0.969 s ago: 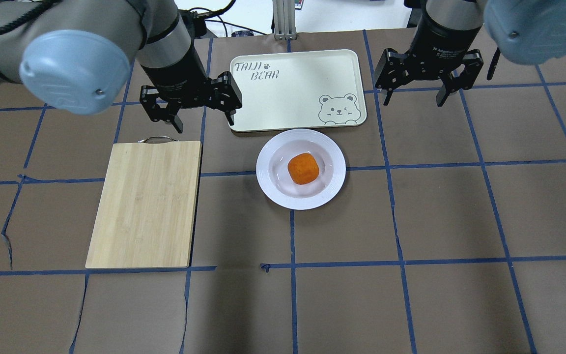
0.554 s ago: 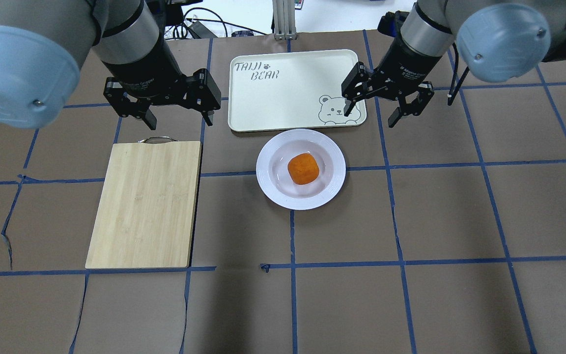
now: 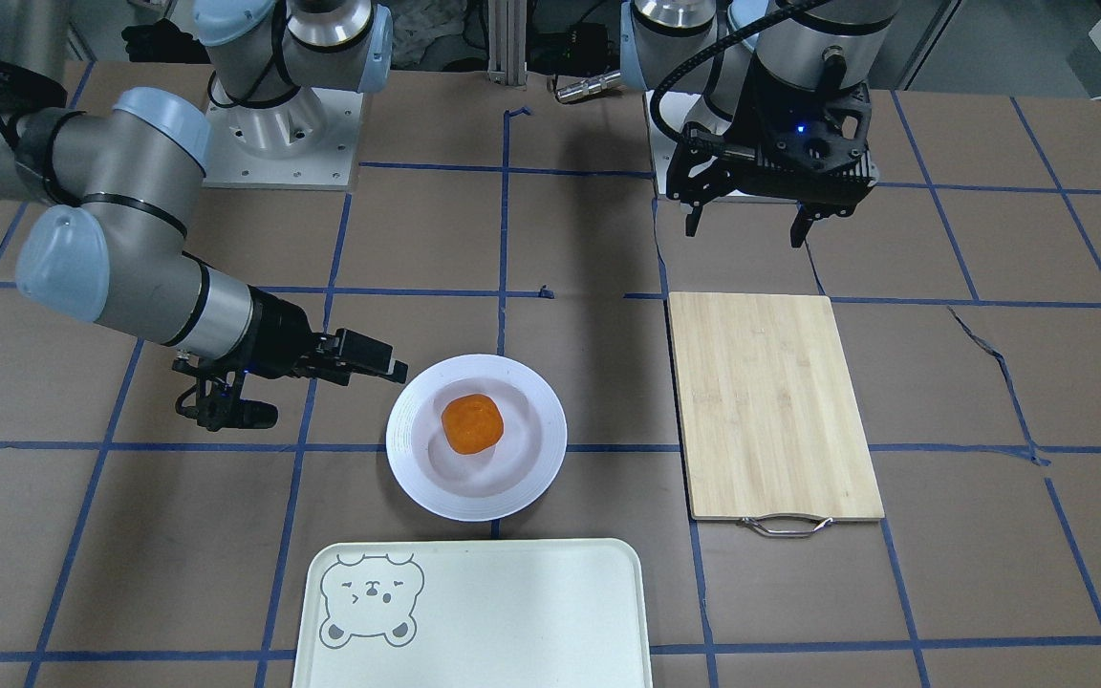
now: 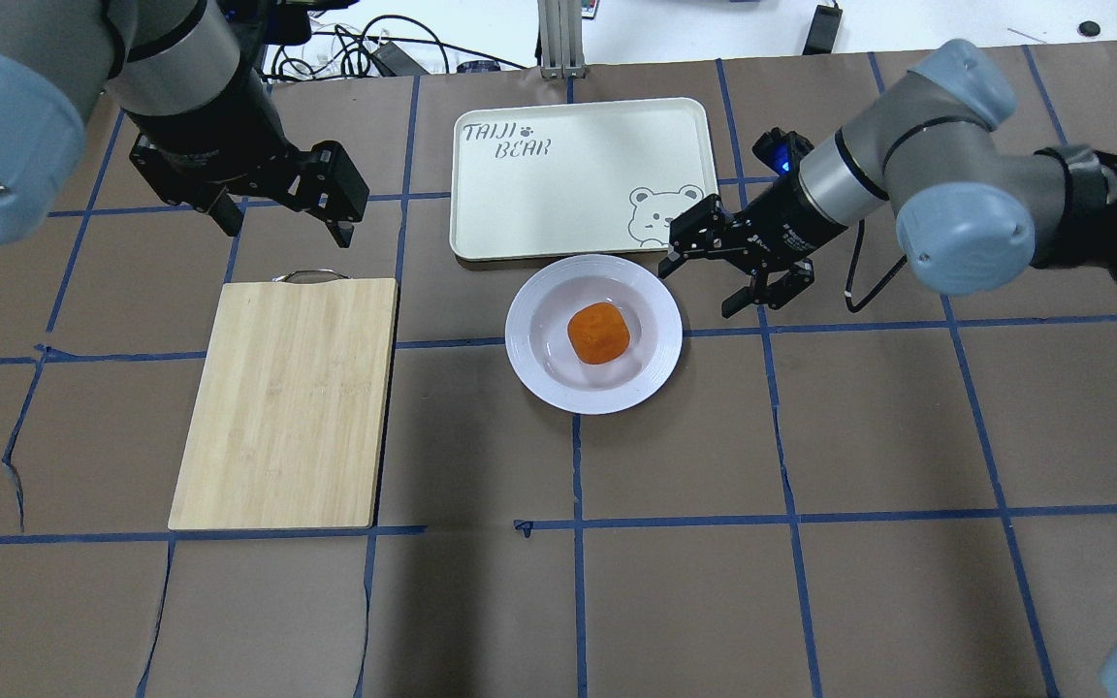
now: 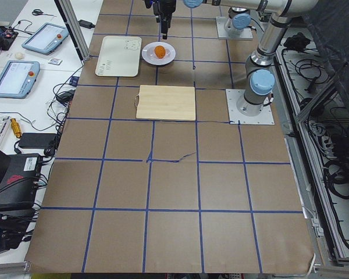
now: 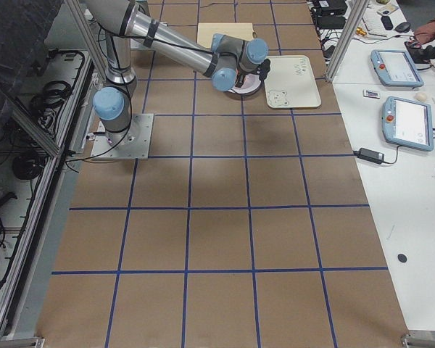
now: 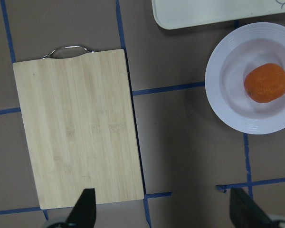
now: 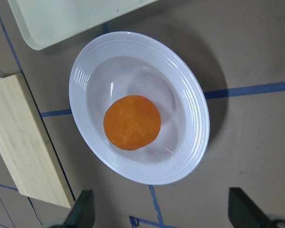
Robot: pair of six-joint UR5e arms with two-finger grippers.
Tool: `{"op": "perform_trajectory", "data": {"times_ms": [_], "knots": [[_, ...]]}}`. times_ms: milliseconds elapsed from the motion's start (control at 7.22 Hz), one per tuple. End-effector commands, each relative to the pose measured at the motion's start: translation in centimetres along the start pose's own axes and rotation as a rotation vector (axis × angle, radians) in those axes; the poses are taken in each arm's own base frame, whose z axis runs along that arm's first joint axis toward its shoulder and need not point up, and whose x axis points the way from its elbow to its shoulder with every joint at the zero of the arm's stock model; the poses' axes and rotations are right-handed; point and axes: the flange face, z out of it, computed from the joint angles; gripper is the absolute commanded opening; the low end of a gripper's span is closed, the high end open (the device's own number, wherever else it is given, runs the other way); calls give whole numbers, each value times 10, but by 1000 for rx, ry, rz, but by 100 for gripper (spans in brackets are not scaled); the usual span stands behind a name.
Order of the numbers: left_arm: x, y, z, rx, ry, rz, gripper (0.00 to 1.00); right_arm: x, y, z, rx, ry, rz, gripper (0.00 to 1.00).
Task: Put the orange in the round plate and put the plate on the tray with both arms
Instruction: 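Move the right gripper to the bowl rim nearest it while the left arm withdraws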
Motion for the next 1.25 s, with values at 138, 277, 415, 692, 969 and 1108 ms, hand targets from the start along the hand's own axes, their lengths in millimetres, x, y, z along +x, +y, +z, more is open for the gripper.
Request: {"op": "perform_trajectory", "data": {"times_ms": [138, 277, 415, 692, 969, 1108], "knots": [[-6, 2, -5, 15, -4, -11, 100, 47, -19, 44, 24, -260, -72, 100], [-7, 3, -4, 13, -10, -8, 100, 54, -22, 40, 36, -273, -80, 100], [-7, 3, -5, 15, -14, -9, 100, 55, -25, 40, 56, -273, -123, 100], [-10, 3, -4, 12, -14, -14, 100, 74, -34, 56, 43, -285, -164, 100], [-17, 3, -6, 14, -17, -28, 100, 88, -38, 49, 74, -303, -196, 100], [-17, 4, -6, 11, -17, -28, 100, 83, -37, 50, 92, -387, -207, 100]]}}
